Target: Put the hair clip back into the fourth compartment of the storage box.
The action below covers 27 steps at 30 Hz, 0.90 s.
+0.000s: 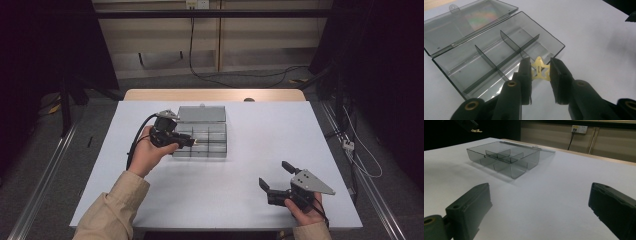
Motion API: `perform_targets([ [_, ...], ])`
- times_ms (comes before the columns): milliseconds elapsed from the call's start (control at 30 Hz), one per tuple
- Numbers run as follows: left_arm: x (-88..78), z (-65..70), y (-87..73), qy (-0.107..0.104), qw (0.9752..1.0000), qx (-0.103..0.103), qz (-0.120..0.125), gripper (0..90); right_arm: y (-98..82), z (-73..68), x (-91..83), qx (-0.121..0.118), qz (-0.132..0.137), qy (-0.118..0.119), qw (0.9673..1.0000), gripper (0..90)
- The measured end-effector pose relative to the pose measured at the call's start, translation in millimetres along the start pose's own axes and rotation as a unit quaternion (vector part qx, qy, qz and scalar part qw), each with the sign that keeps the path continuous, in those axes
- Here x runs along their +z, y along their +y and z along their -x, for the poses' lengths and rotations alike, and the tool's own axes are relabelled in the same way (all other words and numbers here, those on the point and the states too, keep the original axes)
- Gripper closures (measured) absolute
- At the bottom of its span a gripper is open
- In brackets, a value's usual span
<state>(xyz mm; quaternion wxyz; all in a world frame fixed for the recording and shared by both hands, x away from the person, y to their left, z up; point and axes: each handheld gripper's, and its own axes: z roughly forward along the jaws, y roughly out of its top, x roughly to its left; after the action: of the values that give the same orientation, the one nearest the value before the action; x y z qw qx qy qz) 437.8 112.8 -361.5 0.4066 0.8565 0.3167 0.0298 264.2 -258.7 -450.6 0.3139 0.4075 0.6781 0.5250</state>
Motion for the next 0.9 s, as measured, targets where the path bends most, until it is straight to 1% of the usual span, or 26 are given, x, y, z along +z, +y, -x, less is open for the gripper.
perform_targets([
  [367, 0.5, -5.9, 1.9, 0.005, 1.0000, -0.006, 0.002, 71.7, 0.1, 0.3, -0.3, 0.000, 0.000, 0.000, 1.0000, 3.7],
  [800, 1.5, -12.8, 2.4, 0.018, 0.9997, -0.014, 0.000, 71.8, 0.1, 0.6, -0.5, 0.000, 0.000, 0.000, 1.0000, 3.7],
  [900, 1.3, -15.1, 2.5, 0.020, 0.9997, -0.013, 0.000, 71.7, 0.0, 0.6, -0.4, 0.000, 0.000, 0.000, 1.0000, 3.7],
])
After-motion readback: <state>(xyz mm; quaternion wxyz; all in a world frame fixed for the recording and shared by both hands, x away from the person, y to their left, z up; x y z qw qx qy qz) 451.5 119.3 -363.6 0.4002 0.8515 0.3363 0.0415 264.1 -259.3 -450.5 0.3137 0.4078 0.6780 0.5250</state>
